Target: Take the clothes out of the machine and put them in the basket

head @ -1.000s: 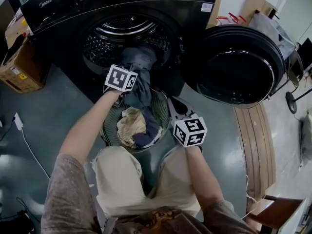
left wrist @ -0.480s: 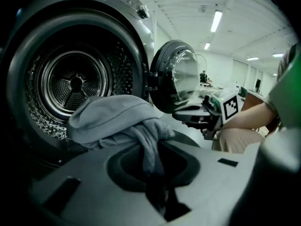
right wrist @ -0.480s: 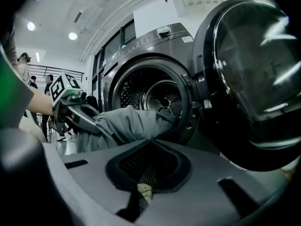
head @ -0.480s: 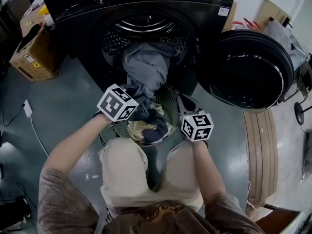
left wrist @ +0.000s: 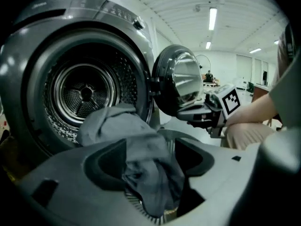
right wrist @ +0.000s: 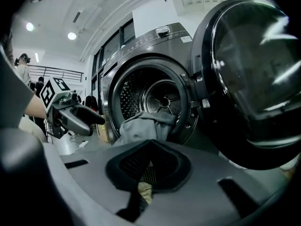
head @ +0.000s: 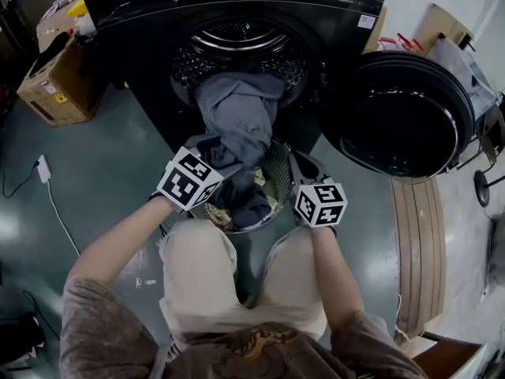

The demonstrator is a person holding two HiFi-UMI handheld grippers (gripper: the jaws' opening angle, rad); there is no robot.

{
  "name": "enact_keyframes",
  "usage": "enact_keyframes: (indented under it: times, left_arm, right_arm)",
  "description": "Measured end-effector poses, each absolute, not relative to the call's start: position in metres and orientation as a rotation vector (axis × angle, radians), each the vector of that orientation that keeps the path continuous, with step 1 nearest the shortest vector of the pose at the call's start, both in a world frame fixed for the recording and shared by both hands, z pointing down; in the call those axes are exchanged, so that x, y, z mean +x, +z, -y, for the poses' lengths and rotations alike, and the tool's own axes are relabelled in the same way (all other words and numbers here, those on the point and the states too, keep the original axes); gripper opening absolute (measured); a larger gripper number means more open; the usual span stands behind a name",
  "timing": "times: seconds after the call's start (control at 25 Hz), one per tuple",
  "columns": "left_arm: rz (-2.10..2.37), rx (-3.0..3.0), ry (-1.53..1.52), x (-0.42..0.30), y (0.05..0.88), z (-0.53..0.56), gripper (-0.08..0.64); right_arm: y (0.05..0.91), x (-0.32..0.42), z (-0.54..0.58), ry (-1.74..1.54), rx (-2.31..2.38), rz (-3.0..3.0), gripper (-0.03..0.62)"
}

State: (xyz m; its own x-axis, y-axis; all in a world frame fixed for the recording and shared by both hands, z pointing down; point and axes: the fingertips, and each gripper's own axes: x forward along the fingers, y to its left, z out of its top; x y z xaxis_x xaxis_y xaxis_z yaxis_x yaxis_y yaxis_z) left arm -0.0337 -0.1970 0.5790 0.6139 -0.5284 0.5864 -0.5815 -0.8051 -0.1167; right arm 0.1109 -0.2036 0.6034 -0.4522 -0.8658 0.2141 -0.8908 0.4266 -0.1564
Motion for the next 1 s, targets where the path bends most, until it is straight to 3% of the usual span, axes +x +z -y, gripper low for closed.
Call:
enact_keyframes:
  times: [0.24,0.52,1.0]
  left_arm:
    - [1.087,2.747,0.850,-0.035,0.561,0.257,0.357]
    - [1.143,2.670,0.913,-0.022,0.594,0.319,0.400]
    - [1.106,2.620,0.824,-0.019,0.619,0.331,0.399]
  right_arm:
    - [0.598,0.108,0.198,0.386,1.587,2.578,-0.005]
    - [0.598,0.111,0.197,0.387,1.606,2.561,-0.005]
    - [0.602,0.120,0.203,0.393,1.630,2.540,-0.005]
